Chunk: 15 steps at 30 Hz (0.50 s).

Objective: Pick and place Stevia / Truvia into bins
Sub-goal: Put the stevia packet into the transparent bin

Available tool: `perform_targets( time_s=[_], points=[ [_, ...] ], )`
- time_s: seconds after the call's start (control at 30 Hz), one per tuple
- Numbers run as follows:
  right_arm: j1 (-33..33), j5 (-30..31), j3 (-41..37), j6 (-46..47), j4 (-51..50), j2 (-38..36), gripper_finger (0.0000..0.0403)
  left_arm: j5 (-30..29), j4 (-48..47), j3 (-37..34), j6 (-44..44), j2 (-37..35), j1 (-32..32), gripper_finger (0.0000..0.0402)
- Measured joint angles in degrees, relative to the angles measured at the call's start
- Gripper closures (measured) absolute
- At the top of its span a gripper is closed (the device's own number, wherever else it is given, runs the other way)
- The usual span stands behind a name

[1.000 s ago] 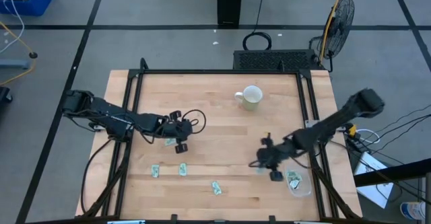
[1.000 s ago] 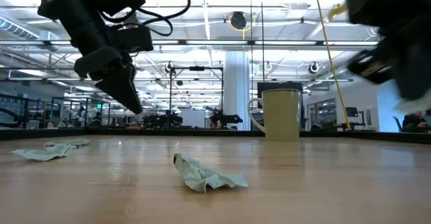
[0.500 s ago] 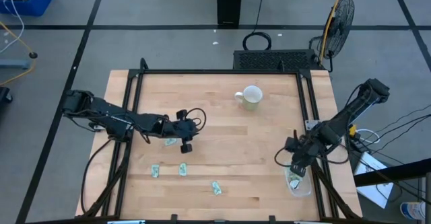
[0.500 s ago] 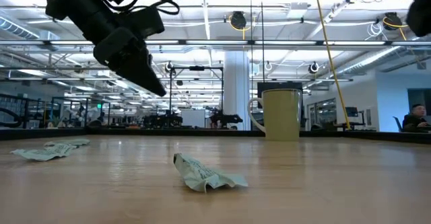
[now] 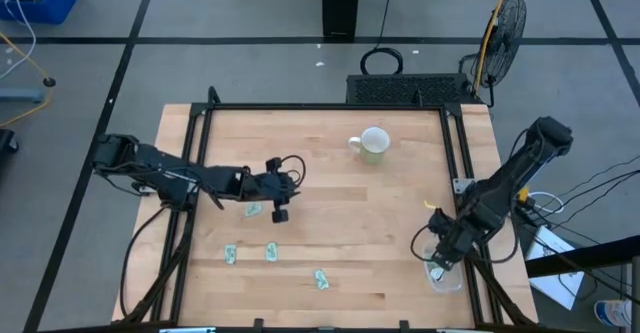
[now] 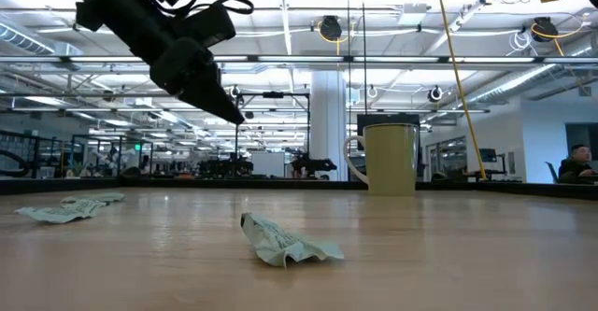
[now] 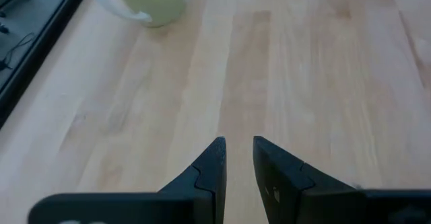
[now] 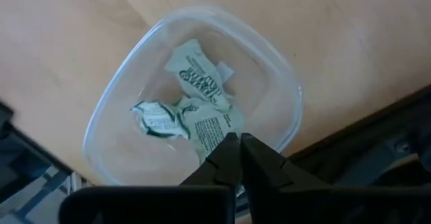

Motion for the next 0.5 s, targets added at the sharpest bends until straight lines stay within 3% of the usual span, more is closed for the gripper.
perform_targets(
  time_s=[0.37,0.5],
  points=[
    [-0.01,0.30,0.02,-5.15,1.56,4.62,0.0319,0.04,0.62,0.00,0.02,0.00,2.84,0.0321],
    [-0.01,3.68,0.02,-8.80,1.60,3.85,0.0303,0.02,0.71,0.00,0.40,0.00,3.89,0.0321]
  ],
)
